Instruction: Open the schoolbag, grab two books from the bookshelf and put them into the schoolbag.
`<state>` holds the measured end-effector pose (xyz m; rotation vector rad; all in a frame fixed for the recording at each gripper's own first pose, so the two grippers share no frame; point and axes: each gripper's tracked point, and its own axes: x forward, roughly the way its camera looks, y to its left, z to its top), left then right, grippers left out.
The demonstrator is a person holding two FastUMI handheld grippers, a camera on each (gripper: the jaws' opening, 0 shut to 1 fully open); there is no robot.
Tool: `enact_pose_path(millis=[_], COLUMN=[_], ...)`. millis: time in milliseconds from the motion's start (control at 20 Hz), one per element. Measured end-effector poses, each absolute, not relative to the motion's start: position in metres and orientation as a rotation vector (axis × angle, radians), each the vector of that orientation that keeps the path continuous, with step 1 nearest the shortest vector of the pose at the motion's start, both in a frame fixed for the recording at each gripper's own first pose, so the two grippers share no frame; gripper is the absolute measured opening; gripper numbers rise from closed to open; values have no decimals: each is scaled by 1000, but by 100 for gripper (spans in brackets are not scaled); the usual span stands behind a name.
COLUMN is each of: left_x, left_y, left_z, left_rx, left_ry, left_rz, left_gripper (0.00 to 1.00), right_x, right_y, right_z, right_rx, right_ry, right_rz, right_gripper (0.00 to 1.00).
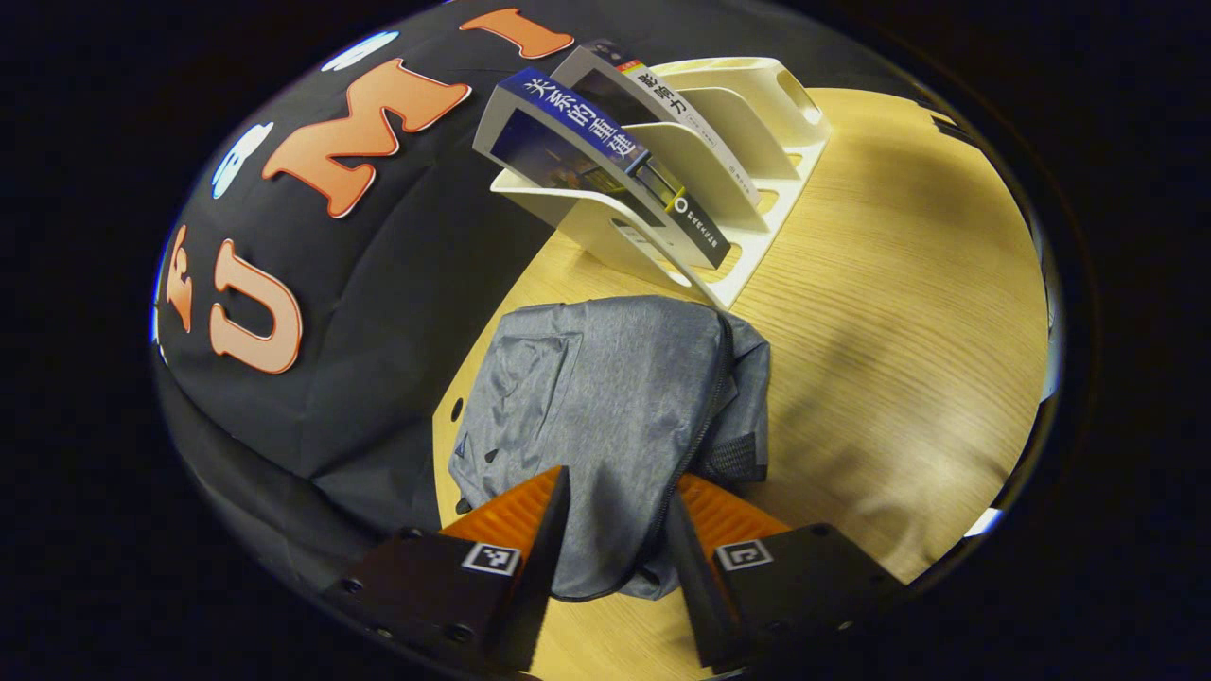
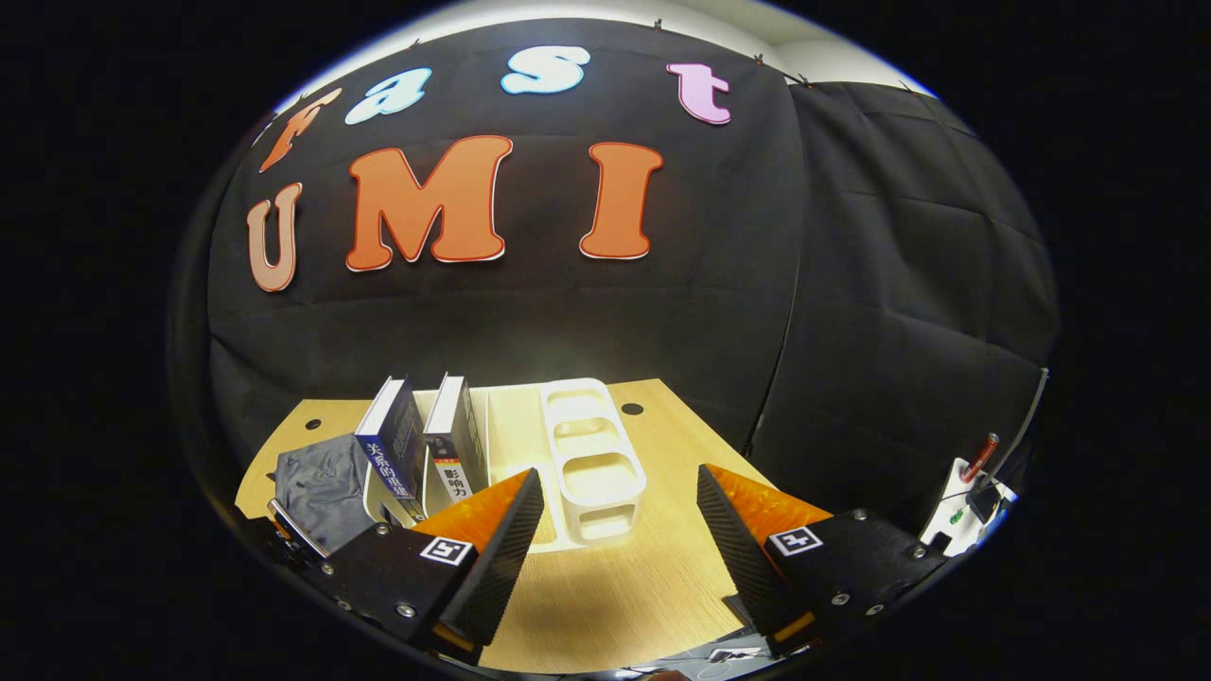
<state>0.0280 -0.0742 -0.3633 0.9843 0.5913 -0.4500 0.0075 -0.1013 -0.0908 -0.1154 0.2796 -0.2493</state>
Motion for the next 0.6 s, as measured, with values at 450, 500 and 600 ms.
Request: enact_pose_path(millis=[450, 500, 600], left_x=[25, 24, 26], left_y=[-78, -76, -79], left_z=[-369, -369, -365], left_rx=[1048, 1060, 1055], left_ry=[681, 701, 718], left_rz=[-493, -499, -541], left_gripper=[2, 2, 1], right_x=[34, 37, 38], right_y=[-81, -84, -81], right_z=[-92, -92, -92], right_rx=[-30, -32, -24], right_ry=[303, 314, 321], right_rz=[-84, -99, -107], right_gripper=[98, 98, 98])
